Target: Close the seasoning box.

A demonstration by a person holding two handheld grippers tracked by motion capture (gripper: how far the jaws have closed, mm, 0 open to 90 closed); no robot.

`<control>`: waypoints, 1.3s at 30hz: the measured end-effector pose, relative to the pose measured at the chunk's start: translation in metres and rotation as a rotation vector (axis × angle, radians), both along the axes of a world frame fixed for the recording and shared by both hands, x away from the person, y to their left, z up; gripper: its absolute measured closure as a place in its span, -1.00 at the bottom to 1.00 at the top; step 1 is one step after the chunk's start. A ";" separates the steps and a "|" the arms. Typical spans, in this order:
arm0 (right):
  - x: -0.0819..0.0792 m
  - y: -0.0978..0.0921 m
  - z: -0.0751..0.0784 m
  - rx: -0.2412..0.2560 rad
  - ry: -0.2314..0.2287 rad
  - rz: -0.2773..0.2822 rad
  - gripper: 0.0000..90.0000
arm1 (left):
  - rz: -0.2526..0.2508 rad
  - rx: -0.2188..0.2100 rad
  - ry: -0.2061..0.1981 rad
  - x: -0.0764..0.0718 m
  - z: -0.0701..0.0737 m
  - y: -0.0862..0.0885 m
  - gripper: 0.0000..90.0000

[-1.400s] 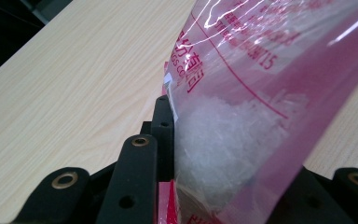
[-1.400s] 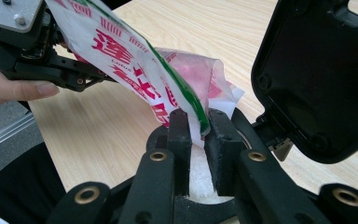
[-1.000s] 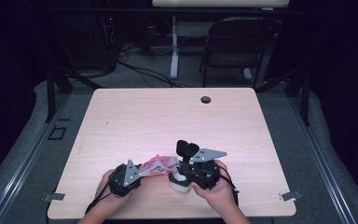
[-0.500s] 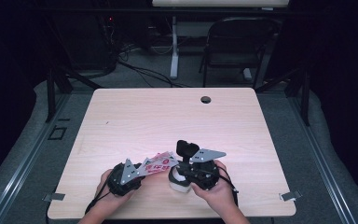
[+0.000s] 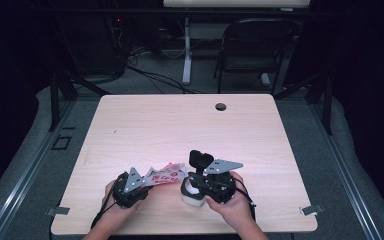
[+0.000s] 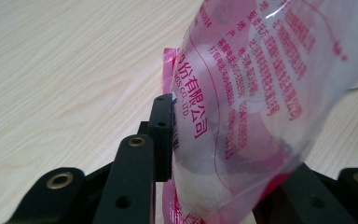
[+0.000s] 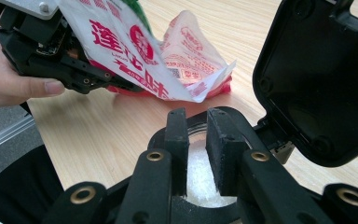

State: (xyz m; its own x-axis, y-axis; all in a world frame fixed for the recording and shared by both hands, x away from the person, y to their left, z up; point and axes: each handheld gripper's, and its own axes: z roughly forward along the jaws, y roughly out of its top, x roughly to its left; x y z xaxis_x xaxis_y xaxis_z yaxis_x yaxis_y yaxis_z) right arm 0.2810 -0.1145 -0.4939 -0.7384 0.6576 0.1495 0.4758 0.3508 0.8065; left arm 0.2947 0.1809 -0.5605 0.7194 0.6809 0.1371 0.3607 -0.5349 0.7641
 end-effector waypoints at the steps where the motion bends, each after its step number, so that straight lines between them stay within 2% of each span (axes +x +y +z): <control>1: 0.000 0.000 0.000 0.000 0.000 0.000 0.75 | 0.001 -0.003 0.003 0.000 0.000 0.001 0.58; 19: -0.001 -0.002 0.001 0.023 -0.016 -0.010 0.65 | 0.037 -0.083 0.033 0.005 0.002 0.008 0.78; 24: -0.001 -0.002 0.001 0.025 -0.018 -0.010 0.64 | 0.050 -0.092 0.031 0.007 0.002 0.012 0.79; 31: -0.001 -0.003 0.001 0.030 -0.021 -0.014 0.61 | 0.088 -0.115 0.028 0.010 0.005 0.020 0.80; 39: 0.000 -0.003 0.000 0.032 -0.022 -0.016 0.58 | 0.156 -0.143 0.020 0.013 0.008 0.034 0.82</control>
